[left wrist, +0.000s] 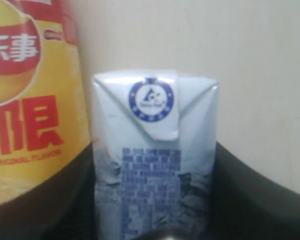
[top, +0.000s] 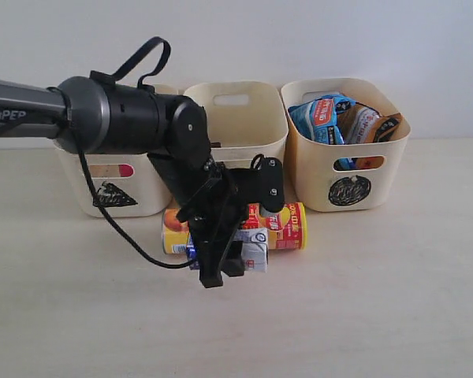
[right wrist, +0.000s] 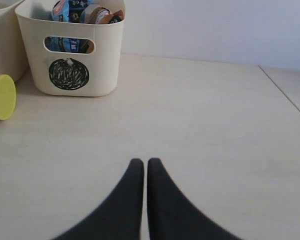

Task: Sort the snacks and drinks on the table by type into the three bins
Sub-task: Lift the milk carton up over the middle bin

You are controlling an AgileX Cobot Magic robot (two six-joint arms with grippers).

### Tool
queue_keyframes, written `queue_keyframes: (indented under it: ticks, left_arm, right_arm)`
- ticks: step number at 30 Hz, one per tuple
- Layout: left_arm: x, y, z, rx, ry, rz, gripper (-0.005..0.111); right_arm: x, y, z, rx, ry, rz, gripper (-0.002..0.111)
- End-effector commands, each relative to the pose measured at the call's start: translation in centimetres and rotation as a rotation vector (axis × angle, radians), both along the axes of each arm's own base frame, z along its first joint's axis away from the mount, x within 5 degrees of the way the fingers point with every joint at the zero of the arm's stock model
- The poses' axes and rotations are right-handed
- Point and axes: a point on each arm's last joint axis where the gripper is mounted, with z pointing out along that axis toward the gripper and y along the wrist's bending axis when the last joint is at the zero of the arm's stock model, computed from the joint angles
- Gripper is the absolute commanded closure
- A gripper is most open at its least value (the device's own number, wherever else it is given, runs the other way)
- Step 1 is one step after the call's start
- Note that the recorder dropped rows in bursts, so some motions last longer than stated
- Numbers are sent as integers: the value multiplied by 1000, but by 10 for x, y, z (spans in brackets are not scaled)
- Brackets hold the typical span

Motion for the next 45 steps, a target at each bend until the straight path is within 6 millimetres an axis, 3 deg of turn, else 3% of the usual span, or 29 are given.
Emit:
queue_keyframes:
  ticks: [1, 5, 10, 19, 29, 35, 41, 45]
  left_arm:
    - [-4, 1, 21, -33, -13, 9, 102]
    - [-7, 3, 32, -36, -8, 8, 102]
    - [-11, 6, 47, -71, 28, 150, 102]
    - [-20, 13, 95, -198, 11, 352, 102]
    - [-21, 18, 158, -539, -101, 618, 102]
    - [-15, 17, 185, -801, -141, 772, 102]
    - [-1, 13, 195, -1014, -213, 826, 102]
    - [14, 10, 186, -1115, -249, 862, 102]
  right_arm:
    - [0, 0, 1, 3, -14, -6, 108]
    - [0, 0, 1, 3, -14, -6, 108]
    - [0, 0, 1, 3, -14, -6, 108]
    - [0, 0, 1, 3, -14, -6, 108]
    - [0, 0, 1, 3, -14, -6, 108]
    - [0, 0, 1, 3, -14, -6, 108]
    - [0, 0, 1, 3, -16, -6, 108]
    - [0, 0, 2, 3, -21, -7, 108]
